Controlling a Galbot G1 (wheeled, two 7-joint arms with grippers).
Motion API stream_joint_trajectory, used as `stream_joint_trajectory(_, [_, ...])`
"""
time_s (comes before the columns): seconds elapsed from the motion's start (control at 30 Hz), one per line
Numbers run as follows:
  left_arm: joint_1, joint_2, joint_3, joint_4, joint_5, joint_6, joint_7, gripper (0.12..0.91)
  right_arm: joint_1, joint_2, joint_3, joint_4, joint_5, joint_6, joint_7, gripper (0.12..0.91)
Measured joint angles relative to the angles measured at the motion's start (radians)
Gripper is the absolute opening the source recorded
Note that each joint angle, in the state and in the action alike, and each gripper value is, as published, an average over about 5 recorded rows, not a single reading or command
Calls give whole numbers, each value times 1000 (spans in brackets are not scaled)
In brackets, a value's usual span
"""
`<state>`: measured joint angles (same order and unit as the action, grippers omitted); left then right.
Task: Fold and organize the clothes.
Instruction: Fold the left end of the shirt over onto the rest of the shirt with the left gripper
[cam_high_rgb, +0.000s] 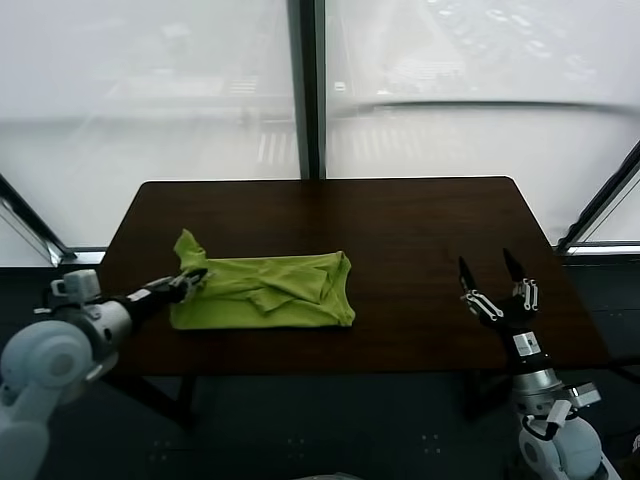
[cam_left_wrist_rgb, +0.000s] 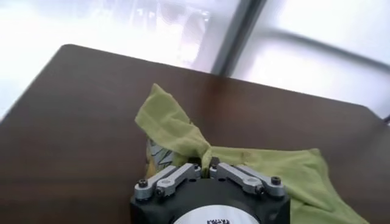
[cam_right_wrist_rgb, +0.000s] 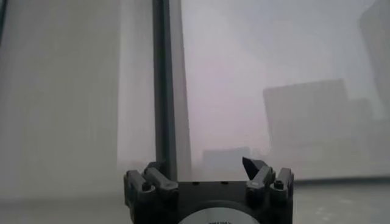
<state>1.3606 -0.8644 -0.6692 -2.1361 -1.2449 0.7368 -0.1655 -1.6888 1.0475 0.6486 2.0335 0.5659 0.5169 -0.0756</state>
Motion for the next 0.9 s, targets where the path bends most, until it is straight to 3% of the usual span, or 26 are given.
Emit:
stream_joint_trajectory(0.23, [-98, -93, 129, 15, 3, 0, -26, 177, -32, 63, 29, 11, -49, -3, 0, 907])
stream_joint_trajectory(0.53, [-181, -189, 264, 38, 28, -1, -28, 177, -61, 113, 58, 25, -70, -6, 1, 907])
stream_joint_trajectory(0.9, [-213, -248, 321, 85, 58, -1, -17, 177, -55, 130, 51, 30, -91, -29, 12, 907])
